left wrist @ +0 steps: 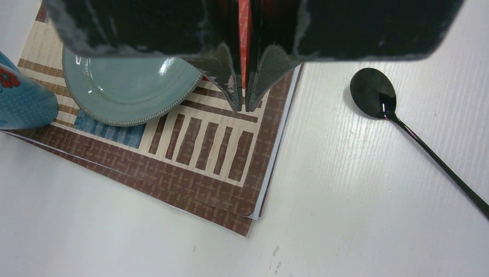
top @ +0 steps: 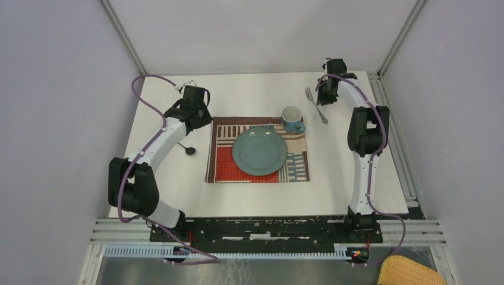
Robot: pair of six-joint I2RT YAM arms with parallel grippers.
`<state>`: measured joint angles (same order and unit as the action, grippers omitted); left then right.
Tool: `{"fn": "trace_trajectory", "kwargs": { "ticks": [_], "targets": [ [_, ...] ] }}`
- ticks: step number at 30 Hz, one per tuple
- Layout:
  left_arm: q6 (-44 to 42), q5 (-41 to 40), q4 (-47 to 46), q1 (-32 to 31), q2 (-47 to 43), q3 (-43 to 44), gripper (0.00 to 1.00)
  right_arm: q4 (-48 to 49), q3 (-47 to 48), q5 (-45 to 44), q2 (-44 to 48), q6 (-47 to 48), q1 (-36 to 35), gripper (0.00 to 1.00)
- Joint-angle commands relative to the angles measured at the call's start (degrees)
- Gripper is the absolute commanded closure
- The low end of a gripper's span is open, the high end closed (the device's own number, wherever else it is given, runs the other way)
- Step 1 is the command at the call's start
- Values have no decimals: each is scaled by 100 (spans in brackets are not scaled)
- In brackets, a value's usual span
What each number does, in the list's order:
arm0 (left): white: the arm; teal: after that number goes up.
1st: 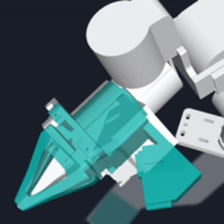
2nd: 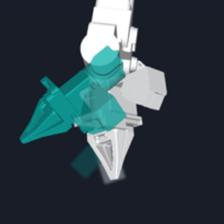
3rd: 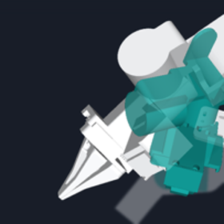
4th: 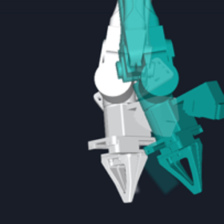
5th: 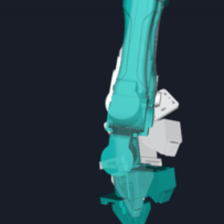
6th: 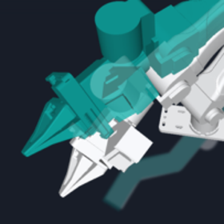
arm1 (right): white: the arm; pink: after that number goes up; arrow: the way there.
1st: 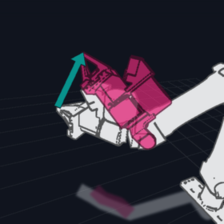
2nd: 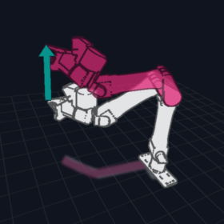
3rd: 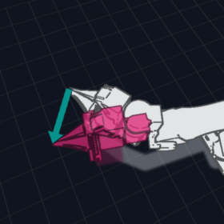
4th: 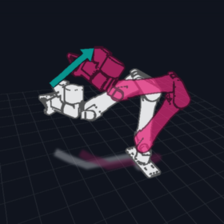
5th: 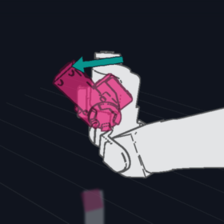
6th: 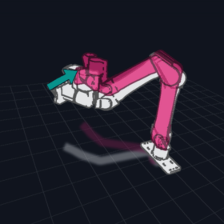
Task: Set the dinner table for one person
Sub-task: Pick up the fork at the center of the board.
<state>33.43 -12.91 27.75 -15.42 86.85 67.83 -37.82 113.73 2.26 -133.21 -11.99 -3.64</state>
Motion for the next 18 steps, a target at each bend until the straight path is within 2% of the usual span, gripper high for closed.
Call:
{"fn": "trace_trajectory", "kwargs": {
  "ticks": [1, 18],
  "targets": [
    [-280, 31, -17, 36, -138, 101, 88, -15, 377, -160, -91, 201, -57, 71],
    [-320, 71, 50, 92, -118, 167, 88, -328, 896, -191, -551, 361, -105, 71]
  ]
}}
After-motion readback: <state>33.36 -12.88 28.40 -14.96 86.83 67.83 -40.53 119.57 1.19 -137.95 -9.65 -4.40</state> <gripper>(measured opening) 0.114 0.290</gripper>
